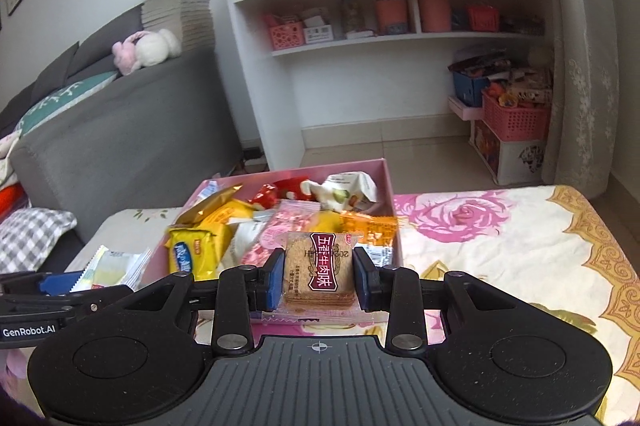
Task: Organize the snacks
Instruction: 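Carry the white packet into the box while the right tool carries the brown cake packet, then open both tools to drop the packets into the box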
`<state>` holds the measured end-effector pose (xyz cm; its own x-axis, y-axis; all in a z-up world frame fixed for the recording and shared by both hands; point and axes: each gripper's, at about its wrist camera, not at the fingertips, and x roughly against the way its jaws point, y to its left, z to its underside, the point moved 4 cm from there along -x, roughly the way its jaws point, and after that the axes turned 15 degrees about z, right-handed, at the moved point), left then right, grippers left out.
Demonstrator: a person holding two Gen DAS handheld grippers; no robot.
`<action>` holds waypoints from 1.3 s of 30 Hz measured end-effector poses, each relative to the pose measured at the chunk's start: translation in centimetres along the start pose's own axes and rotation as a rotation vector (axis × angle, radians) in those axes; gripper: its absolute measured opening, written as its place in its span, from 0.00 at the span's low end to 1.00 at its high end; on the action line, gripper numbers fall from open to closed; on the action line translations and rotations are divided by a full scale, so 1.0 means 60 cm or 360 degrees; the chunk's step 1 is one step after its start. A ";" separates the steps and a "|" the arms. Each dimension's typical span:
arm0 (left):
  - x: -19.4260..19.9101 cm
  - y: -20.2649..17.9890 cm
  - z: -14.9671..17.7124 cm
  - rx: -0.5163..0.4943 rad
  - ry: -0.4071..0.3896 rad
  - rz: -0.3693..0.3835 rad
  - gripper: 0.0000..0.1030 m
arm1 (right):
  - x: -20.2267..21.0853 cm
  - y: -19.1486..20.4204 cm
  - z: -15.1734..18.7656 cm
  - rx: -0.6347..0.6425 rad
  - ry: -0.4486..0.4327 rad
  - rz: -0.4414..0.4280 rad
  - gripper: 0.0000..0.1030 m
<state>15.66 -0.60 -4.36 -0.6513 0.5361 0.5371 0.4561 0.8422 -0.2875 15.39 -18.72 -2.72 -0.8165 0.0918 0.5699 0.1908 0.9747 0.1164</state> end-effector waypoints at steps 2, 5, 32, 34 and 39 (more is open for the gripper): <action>-0.012 -0.007 0.001 -0.0017 -0.0019 0.0018 0.62 | -0.016 -0.007 0.001 -0.0106 0.0079 -0.0065 0.32; -0.037 -0.019 0.002 -0.0116 0.0010 -0.0003 0.62 | -0.031 -0.007 -0.002 -0.0130 0.0106 -0.0094 0.32; -0.159 -0.024 -0.077 -0.0303 0.0044 -0.0029 0.63 | -0.157 -0.009 -0.068 -0.0274 -0.0049 -0.0107 0.32; -0.161 -0.023 -0.076 -0.0293 0.0042 -0.0032 0.69 | -0.161 -0.010 -0.067 -0.0276 -0.0041 -0.0104 0.33; -0.156 -0.026 -0.075 -0.0312 0.0018 -0.0060 0.89 | -0.160 -0.008 -0.063 -0.0252 -0.0021 -0.0093 0.42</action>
<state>23.75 -7.20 -5.38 -0.6638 0.5030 0.5536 0.5417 0.8336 -0.1080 25.20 -20.83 -5.15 -0.8356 0.0396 0.5479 0.2253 0.9343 0.2761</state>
